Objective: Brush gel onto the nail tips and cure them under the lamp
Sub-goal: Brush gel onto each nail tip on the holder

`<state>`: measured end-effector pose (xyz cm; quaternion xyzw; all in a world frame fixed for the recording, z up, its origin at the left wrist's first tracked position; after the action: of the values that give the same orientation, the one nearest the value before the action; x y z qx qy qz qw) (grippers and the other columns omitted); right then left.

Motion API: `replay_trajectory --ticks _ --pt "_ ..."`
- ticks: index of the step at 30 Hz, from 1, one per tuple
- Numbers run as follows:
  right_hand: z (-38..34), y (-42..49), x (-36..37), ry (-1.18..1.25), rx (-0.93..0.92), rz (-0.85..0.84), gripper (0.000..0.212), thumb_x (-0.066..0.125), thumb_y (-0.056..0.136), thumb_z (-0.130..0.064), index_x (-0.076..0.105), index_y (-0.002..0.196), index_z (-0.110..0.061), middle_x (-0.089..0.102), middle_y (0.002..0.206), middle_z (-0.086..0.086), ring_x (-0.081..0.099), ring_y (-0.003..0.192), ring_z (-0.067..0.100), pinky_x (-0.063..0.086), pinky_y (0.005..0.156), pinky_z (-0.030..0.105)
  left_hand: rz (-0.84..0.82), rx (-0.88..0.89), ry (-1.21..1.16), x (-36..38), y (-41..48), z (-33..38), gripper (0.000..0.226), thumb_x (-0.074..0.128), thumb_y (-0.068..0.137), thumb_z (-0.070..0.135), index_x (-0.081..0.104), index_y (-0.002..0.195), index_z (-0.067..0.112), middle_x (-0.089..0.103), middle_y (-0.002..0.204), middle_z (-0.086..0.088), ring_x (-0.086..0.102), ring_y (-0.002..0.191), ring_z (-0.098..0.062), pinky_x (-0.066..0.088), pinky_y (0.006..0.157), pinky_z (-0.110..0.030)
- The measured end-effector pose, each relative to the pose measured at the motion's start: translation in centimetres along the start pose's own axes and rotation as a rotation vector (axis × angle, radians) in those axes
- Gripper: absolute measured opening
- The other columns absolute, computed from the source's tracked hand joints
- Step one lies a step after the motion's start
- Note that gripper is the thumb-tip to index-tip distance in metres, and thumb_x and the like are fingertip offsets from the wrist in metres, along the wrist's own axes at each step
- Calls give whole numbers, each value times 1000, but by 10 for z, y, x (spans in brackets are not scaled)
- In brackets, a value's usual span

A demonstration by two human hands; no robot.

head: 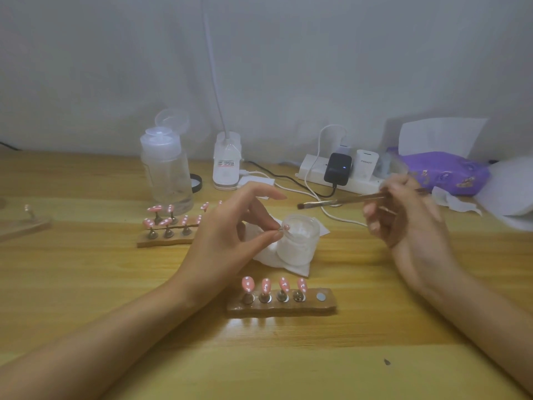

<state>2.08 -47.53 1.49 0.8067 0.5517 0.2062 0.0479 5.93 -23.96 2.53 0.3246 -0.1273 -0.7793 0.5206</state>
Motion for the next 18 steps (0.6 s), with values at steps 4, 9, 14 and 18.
replay_trajectory --ticks 4,9,14,18 --pt "21 -8 11 5 128 -16 19 56 89 -32 56 74 -20 64 59 3 48 45 9 40 43 15 4 -3 -2 0 0 0 39 77 83 10 61 115 24 69 80 11 69 87 -16 45 56 -30" --pt "20 -8 13 -6 122 -44 19 56 88 -31 53 75 -18 64 58 7 43 44 11 37 42 16 11 -4 3 0 0 -1 40 77 83 7 61 115 24 69 81 11 69 88 -15 44 55 -31" --pt "19 -8 7 39 136 23 22 54 95 -23 50 75 -16 61 56 5 41 43 12 35 40 15 14 -3 -3 0 0 0 39 77 83 8 62 114 25 69 80 11 69 87 -16 43 56 -28" --pt "19 -10 13 -34 126 -24 20 52 94 -27 49 78 -16 64 59 6 38 40 10 34 42 16 15 -9 -8 0 0 -2 40 77 83 6 62 114 26 69 79 10 69 87 -16 44 56 -32"
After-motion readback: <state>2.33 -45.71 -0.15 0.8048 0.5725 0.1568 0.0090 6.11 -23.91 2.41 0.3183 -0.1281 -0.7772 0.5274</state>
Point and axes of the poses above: each hand's wrist, its own y-axis towards the middle knuckle, its own x-axis out of the palm, z = x × y, the point moved 9 cm from there along y, towards the middle knuckle
